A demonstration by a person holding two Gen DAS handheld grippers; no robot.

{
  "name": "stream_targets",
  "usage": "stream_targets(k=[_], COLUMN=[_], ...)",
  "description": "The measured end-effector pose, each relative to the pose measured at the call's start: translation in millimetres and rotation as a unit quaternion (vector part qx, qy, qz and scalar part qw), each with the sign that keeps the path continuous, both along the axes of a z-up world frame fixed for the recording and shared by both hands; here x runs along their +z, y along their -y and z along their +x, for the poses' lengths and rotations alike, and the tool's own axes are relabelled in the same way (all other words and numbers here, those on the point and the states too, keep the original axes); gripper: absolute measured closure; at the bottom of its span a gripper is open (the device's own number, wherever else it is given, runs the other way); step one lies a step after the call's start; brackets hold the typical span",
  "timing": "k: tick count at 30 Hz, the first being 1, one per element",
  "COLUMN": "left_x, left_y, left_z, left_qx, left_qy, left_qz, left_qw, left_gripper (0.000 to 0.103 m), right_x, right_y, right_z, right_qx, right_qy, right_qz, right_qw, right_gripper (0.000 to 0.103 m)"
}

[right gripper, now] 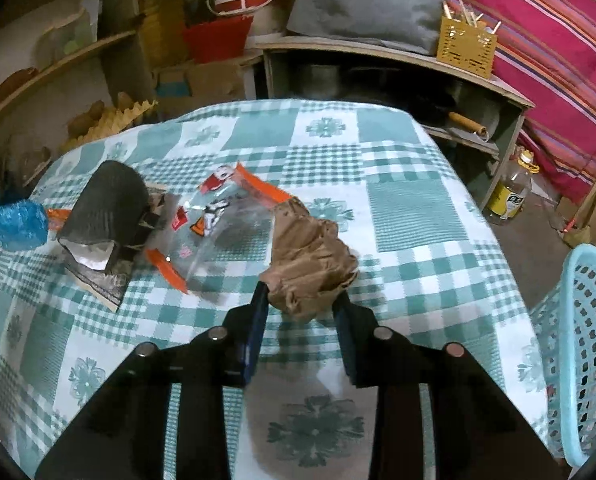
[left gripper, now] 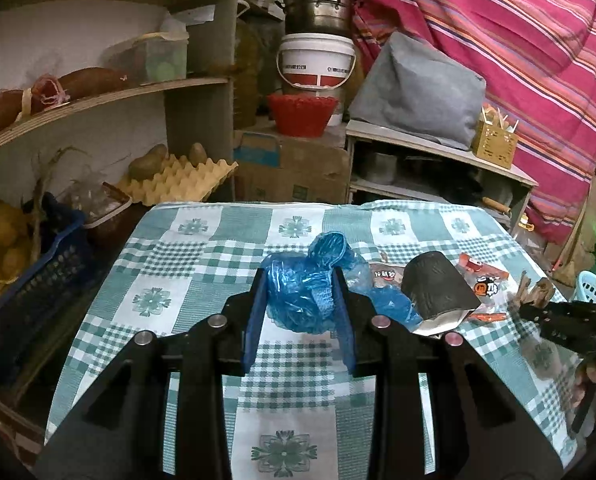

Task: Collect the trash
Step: 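Carry both items over the blue basket and open both tools to drop them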

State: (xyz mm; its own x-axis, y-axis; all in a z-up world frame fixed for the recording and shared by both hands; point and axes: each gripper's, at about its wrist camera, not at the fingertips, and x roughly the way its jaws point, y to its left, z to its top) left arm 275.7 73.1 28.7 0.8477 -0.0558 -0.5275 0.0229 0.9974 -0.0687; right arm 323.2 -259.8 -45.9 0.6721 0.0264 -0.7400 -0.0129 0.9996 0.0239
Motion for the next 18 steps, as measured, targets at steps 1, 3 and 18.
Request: stream_targets(k=[1, 3, 18], left_x=[0, 1, 38], left_y=[1, 4, 113], left_z=[1, 1, -13], left_qx=[-0.001, -0.002, -0.072], left_qy=[-0.002, -0.002, 0.057], left_qz=[-0.004, -0.011, -0.017], left_qw=[1.0, 0.9999, 0.9957], left_gripper=[0.073, 0.073, 0.073], right_x=[1, 4, 55], right_y=[3, 10, 126], right_z=[-1, -3, -58], right_qx=[-0.003, -0.009, -0.085], right_qy=[0.002, 0.007, 0.073], right_qz=[0.0, 0.003, 0.022], right_qw=[1.0, 1.0, 0.993], right_gripper=[0.07, 0.07, 0.07])
